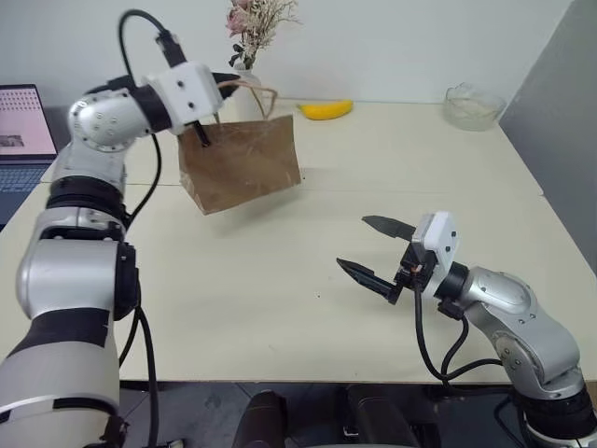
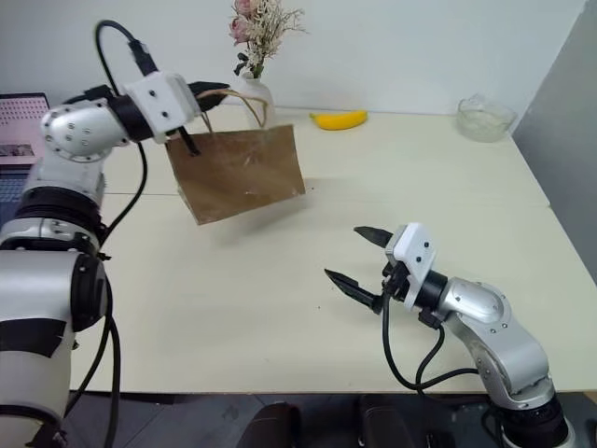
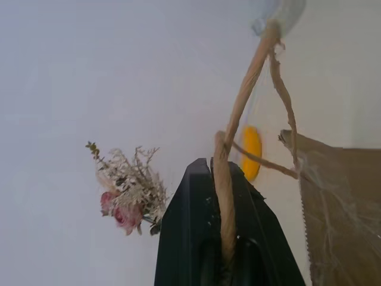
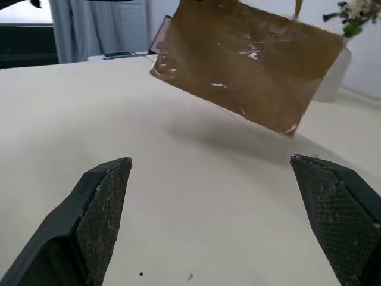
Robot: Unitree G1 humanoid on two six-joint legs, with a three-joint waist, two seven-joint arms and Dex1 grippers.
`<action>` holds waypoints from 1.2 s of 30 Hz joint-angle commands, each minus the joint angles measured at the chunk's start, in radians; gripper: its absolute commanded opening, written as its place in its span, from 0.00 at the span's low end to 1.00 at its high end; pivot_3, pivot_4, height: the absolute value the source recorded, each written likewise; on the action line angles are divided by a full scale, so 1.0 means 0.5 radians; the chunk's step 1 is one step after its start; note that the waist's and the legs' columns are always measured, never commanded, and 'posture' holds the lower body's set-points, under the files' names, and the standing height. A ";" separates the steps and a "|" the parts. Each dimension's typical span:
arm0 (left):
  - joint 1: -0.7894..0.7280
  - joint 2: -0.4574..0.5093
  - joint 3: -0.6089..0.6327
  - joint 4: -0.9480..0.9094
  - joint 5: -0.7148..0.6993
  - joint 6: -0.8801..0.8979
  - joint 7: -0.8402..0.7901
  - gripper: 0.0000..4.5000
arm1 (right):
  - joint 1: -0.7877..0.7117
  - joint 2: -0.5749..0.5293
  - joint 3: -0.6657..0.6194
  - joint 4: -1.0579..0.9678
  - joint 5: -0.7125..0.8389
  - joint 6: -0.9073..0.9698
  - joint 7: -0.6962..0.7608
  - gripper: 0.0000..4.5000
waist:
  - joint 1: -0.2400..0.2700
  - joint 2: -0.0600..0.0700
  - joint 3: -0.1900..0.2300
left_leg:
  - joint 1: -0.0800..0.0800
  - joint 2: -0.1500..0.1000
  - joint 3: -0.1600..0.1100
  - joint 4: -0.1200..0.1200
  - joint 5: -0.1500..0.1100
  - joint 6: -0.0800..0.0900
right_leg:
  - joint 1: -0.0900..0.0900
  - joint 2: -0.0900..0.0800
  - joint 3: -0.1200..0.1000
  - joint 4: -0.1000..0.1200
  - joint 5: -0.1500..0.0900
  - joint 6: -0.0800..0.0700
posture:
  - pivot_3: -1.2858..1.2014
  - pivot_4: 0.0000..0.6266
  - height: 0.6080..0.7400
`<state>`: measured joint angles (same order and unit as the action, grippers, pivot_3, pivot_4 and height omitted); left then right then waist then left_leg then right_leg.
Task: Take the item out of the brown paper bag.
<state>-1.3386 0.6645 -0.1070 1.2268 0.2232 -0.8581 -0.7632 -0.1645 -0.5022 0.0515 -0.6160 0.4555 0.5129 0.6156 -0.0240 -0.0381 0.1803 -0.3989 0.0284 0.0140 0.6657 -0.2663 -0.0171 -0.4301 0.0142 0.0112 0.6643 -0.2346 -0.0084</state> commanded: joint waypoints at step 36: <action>0.043 -0.485 -0.088 0.029 0.026 -0.324 -0.059 0.01 | 0.290 -0.016 0.004 -0.297 -0.037 0.010 -0.272 1.00 | -0.009 -0.001 -0.001 | 0.003 -0.003 0.006 0.002 0.001 0.001 | 0.002 0.004 0.007 0.002 0.002 0.004 | 0.52 0.24 1.00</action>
<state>-1.3093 0.4122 -0.1510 1.2548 0.2417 -1.0069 -0.7983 -0.0133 -0.5040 0.0601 -0.7380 0.4406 0.5173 0.4794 -0.0284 -0.0386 0.1800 -0.3973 0.0271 0.0170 0.6667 -0.2660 -0.0168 -0.4292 0.0161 0.0148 0.6653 -0.2334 -0.0063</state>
